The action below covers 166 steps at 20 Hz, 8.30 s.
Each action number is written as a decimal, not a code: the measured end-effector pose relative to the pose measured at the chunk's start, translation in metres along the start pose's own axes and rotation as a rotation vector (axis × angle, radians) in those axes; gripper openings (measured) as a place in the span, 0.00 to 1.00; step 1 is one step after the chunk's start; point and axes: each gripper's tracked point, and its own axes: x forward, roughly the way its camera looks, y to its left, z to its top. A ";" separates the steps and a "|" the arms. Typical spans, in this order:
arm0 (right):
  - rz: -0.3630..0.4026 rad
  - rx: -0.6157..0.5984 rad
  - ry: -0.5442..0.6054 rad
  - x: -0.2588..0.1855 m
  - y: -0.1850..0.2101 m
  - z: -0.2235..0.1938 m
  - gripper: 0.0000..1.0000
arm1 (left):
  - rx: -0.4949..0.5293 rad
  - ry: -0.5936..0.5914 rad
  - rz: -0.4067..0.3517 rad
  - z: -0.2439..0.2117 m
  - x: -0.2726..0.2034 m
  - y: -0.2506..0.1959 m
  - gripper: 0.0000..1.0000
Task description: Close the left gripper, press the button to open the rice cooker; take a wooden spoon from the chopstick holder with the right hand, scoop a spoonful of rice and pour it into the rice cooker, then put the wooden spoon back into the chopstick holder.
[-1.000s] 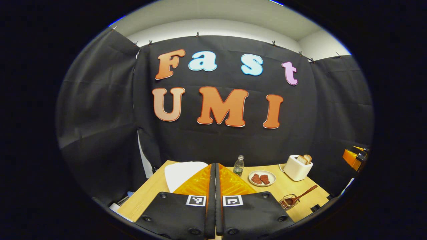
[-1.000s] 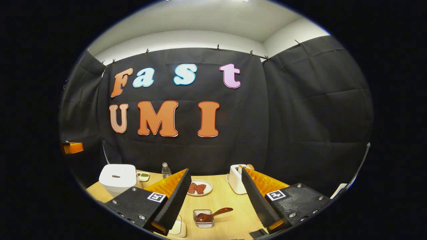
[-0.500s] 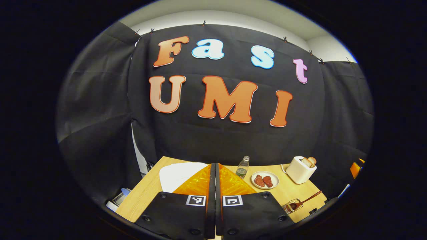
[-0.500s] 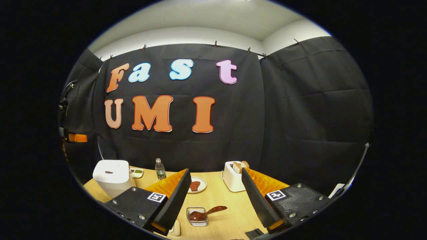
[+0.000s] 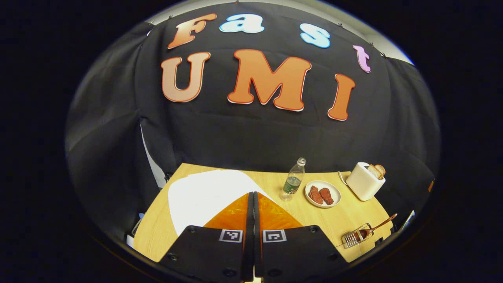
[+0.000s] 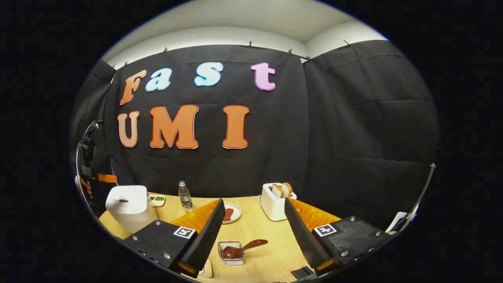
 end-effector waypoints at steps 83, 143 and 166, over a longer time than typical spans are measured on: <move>0.166 0.474 0.402 0.089 0.031 -0.196 0.33 | -0.037 -0.346 0.471 0.037 -0.291 0.100 1.00; 0.250 0.615 0.431 -0.044 0.237 -0.208 0.13 | -0.017 -0.245 0.214 0.016 -0.232 0.211 1.00; 0.189 0.995 0.368 -0.055 0.184 -0.168 0.13 | -0.027 -0.275 0.189 0.029 -0.229 0.197 1.00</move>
